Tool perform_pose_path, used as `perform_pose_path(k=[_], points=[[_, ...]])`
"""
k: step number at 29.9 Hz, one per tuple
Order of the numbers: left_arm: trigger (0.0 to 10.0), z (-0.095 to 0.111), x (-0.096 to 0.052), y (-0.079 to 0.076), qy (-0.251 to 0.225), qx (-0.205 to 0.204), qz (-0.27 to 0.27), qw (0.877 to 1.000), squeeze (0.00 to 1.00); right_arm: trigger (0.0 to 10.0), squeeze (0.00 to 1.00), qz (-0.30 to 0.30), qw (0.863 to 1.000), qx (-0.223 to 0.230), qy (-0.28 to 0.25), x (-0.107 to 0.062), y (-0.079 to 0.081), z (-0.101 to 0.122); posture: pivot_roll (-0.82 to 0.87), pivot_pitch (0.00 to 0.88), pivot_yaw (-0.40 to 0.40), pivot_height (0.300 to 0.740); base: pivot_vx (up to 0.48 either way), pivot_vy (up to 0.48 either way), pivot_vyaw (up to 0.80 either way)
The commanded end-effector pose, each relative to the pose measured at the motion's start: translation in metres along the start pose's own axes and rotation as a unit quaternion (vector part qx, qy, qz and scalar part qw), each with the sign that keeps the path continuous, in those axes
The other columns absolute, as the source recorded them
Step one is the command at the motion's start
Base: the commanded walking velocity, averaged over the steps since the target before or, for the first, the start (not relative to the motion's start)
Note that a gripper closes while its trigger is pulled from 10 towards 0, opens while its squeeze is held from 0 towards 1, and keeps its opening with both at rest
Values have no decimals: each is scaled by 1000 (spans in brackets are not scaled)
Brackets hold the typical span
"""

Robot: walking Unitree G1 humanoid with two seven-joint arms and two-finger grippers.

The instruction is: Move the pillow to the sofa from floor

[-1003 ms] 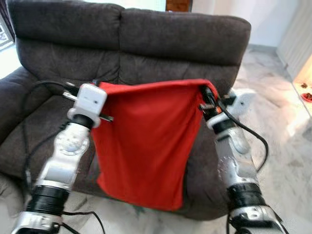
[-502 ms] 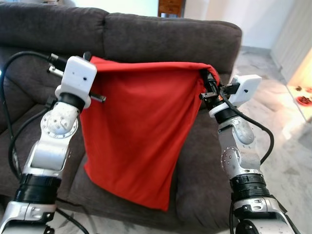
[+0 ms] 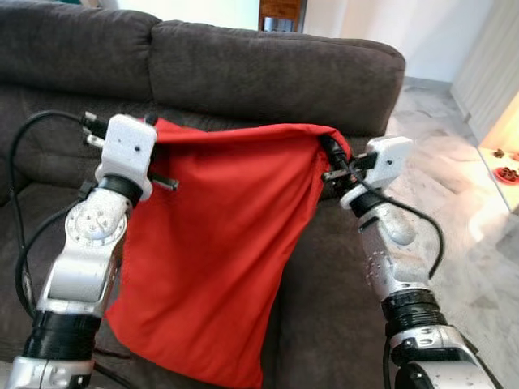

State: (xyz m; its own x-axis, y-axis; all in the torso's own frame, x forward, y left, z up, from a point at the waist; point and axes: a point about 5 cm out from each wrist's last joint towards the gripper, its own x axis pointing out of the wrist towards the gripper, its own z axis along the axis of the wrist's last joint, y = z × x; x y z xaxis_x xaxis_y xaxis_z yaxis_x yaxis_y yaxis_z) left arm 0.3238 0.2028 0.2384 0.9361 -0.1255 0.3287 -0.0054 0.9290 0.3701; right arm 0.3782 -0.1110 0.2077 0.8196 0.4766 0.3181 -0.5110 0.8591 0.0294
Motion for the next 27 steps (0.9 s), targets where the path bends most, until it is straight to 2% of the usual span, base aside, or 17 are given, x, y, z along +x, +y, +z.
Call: perform_pose_path(k=[1,3,4,6,7,9,10,11,12,13,22,23,24,25,27], points=[[10000,-5,-3,-10,10,-9,-22,1000,0,10000,0,7,999,-6,36,-11,0,-19,127,78,-14,740,0,0,0],[10000,-18,-9,-18,32,-22,-37,999,0,10000,0,3,998,-6,70,-18,0,-35,125,81,-13,740,0,0,0],[10000,-27,-14,-21,49,-29,-40,998,0,10000,0,-13,994,-17,104,-24,-3,-48,125,80,-12,740,0,0,0],[10000,-27,-14,-21,49,-29,-40,998,0,10000,0,-13,994,-17,104,-24,-3,-48,125,80,-12,740,0,0,0],[10000,-36,-17,-21,63,-30,-38,997,0,10000,0,-28,991,-15,127,-30,-6,-57,123,83,-12,740,0,0,0],[10000,-39,-19,-22,69,-32,-36,996,0,10000,0,-32,991,-10,132,-33,-7,-61,123,83,-12,740,0,0,0],[10000,-48,-23,-22,83,-39,-32,995,1000,10000,0,-36,989,-1,142,-39,-8,-68,125,87,-13,740,0,0,0],[10000,-52,-25,-22,91,-36,-30,995,1000,10000,243,-38,988,1,148,-42,-8,-71,125,86,-13,740,0,0,0],[10000,-52,-25,-22,91,-36,-30,995,1000,10000,243,-38,988,1,148,-42,-8,-71,125,86,-13,740,0,0,0],[10000,-56,-27,-22,96,-37,-28,994,1000,10000,1000,-47,988,7,146,-46,-9,-74,124,92,-11,740,0,0,0],[10000,-63,-28,-26,103,-34,-32,994,1000,10000,1000,-67,989,1,131,-47,-12,-73,119,96,-9,740,0,0,0],[10000,-66,-30,-28,110,-36,-34,993,1000,10000,188,-80,988,-5,133,-49,-14,-73,119,95,-9,740,0,0,0],[10000,-70,-31,-29,117,-39,-34,992,1000,10000,188,-93,986,-11,135,-51,-18,-74,120,94,-8,740,0,0,0],[10000,-78,-35,-31,132,-40,-36,990,1000,10000,0,-125,982,-9,142,-56,-25,-76,121,89,-7,740,0,0,0],[10000,-86,-38,-33,148,-41,-39,987,1000,10000,0,-161,975,-4,151,-63,-33,-79,121,89,-7,740,0,0,0]])
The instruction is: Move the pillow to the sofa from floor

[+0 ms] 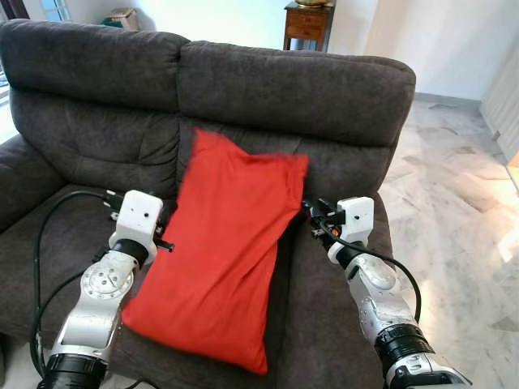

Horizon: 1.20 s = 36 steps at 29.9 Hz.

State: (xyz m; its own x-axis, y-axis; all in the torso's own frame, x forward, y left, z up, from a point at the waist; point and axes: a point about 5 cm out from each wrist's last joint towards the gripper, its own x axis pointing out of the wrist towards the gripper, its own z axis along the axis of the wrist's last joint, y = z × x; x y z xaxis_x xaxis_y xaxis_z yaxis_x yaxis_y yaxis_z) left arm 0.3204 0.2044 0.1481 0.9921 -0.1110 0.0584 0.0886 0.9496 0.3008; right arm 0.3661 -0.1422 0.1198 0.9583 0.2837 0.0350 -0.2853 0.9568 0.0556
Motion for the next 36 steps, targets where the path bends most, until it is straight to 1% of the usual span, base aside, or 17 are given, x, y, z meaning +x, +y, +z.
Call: perform_pose_path(k=[1,2,4,5,6,7,8,9,10,11,12,14,15,17,21,24,36], points=[[10000,-10,-3,0,16,4,0,1000,1000,10000,0,-37,999,8,15,-6,-12,-8,121,89,-7,740,0,0,0],[10000,-36,-9,-2,59,-28,9,998,0,10000,0,-105,993,39,32,-20,-30,-23,108,76,5,740,0,0,0],[10000,-64,-17,-5,108,-44,13,993,0,10000,0,-156,984,63,54,-37,-44,-41,99,68,13,740,0,0,0],[10000,-64,-17,-5,108,-44,13,993,0,10000,0,-156,984,63,54,-37,-44,-41,99,68,13,740,0,0,0],[10000,-80,-23,-6,138,-53,16,989,0,10000,0,-177,979,67,72,-49,-50,-53,93,60,16,740,0,0,0],[10000,-101,-34,-10,181,-51,14,982,0,10000,0,-208,970,82,98,-67,-57,-71,76,52,25,740,0,0,0],[10000,-129,-53,-17,243,-34,4,970,0,10000,0,-254,950,112,140,-98,-65,-98,72,47,27,740,0,0,0],[10000,-129,-53,-17,243,-34,4,970,0,10000,0,-254,950,112,140,-98,-65,-98,72,47,27,740,0,0,0],[10000,-137,-59,-20,262,-33,0,964,0,10000,0,-269,944,117,149,-108,-67,-106,67,34,35,740,0,0,0],[10000,-152,-74,-26,300,-48,2,953,0,10000,0,-295,932,128,168,-130,-70,-120,58,22,42,740,0,0,0],[10000,-158,-79,-28,312,-49,0,949,0,10000,0,-304,927,130,176,-137,-70,-125,45,5,47,740,0,0,0],[10000,-172,-97,-38,350,-15,-26,936,0,10000,0,-327,913,138,202,-158,-69,-140,34,0,54,740,0,0,0],[10000,-172,-97,-38,350,-15,-26,936,0,10000,0,-327,913,138,202,-158,-69,-140,34,0,54,740,0,0,0],[10000,-183,-112,-46,383,-6,-42,923,0,10000,0,-336,904,137,224,-170,-65,-149,16,0,59,740,0,0,0],[10000,-194,-128,-54,418,-20,-42,907,0,10000,0,-350,887,148,261,-182,-62,-160,5,0,52,740,0,0,0],[10000,-200,-139,-60,447,-40,-28,893,0,10000,0,-328,887,144,290,-183,-56,-165,5,0,40,740,0,0,0],[10000,-203,-144,-68,450,-65,-6,891,0,10000,0,-297,880,146,340,-184,-41,-175,30,0,14,740,0,0,0]])
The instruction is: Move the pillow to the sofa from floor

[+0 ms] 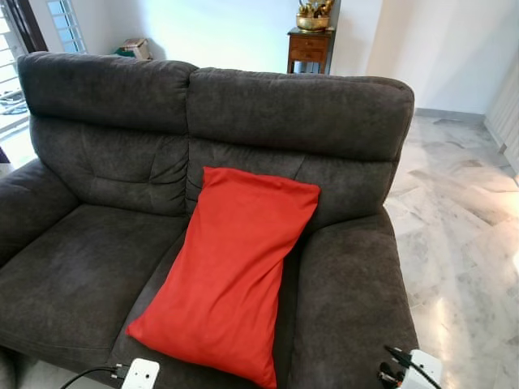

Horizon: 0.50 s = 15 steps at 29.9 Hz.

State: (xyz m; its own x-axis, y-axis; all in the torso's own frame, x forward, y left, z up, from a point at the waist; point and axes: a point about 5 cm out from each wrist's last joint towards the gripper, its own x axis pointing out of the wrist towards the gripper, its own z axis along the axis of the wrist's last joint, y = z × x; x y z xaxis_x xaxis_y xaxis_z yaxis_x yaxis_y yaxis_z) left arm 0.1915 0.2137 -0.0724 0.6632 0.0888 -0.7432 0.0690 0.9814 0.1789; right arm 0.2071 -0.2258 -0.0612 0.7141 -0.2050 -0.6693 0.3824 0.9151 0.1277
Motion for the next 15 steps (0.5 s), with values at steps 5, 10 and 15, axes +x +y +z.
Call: perform_pose_path(k=[5,10,15], points=[[10000,1,0,0,-7,-3,6,1000,0,10000,0,2,1000,-13,28,-3,0,-14,21,0,18,740,0,0,-624],[10000,30,2,4,-96,-36,24,994,0,10000,0,0,999,-18,43,-6,-4,-22,14,0,24,740,0,0,-775],[10000,99,-10,5,-308,-37,35,950,0,10000,0,4,998,-31,50,-8,-6,-25,28,0,25,740,0,0,-761]])
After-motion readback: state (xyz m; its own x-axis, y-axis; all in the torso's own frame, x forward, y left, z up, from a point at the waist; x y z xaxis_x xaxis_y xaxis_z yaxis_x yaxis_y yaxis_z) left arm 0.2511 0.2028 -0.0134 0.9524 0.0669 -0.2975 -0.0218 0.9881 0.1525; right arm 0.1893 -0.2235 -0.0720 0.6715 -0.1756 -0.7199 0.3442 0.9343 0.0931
